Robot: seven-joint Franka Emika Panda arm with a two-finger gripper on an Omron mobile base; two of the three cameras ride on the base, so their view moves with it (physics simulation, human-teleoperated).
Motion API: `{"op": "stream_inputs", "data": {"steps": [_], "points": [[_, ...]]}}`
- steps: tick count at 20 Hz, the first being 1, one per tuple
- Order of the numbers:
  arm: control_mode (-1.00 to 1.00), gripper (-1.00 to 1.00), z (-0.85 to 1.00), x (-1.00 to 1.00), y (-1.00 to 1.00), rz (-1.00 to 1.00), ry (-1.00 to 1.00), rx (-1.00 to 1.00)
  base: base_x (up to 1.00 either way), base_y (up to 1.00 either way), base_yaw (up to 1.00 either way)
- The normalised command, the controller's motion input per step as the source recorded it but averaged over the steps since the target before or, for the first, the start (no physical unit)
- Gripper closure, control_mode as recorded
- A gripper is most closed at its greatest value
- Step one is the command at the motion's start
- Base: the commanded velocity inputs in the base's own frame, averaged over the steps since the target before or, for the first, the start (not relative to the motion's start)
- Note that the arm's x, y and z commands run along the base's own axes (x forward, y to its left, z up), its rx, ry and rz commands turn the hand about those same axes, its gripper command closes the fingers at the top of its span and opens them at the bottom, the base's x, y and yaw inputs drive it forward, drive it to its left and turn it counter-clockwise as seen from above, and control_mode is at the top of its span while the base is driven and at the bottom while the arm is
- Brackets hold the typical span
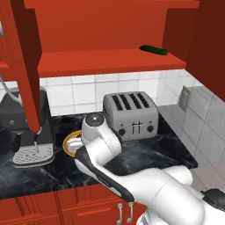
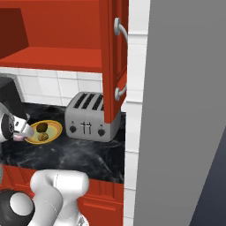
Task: Pick the avocado and bread from the counter and place them on the plate. Then pick the jam from the cabinet and place it next to the plate. Lastly close the cabinet door.
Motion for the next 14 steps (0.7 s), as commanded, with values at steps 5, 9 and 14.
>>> {"op": "stream_inputs", "data": {"steps": [5, 9, 14], "points": [[-1.00, 1.00, -0.26, 0.13, 0.19, 0.00, 0.06, 0.00, 0.00, 0.00, 0.00], [-1.00, 1.00, -0.22, 0.16, 0.17, -0.01, 0.01, -0.01, 0.00, 0.00, 0.00], [-1.00, 1.00, -0.13, 0.19, 0.00, -0.06, 0.00, -0.01, 0.00, 0.00, 0.00]]}}
